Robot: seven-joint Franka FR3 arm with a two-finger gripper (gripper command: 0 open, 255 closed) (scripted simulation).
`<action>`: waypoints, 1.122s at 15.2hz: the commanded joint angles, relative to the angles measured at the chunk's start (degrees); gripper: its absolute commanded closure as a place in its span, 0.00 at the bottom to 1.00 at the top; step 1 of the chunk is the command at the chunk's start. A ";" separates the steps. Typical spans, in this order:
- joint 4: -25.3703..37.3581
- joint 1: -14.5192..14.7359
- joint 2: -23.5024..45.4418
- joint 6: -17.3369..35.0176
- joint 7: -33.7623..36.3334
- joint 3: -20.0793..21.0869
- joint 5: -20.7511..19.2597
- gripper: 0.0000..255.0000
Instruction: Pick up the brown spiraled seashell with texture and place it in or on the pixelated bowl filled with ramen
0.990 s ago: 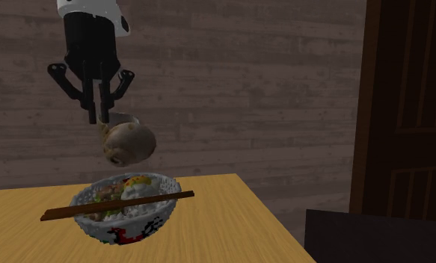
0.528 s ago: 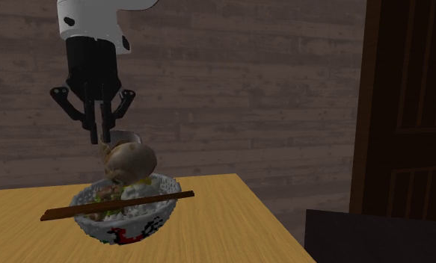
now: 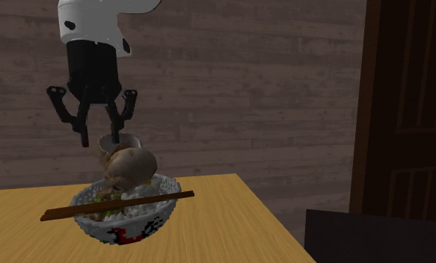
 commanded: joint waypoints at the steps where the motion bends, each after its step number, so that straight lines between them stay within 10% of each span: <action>1: 0.01 0.00 -0.01 0.00 0.00 0.00 0.00 0.00; 17: 6.17 -0.30 -0.78 -6.91 0.26 -0.18 -0.26 0.00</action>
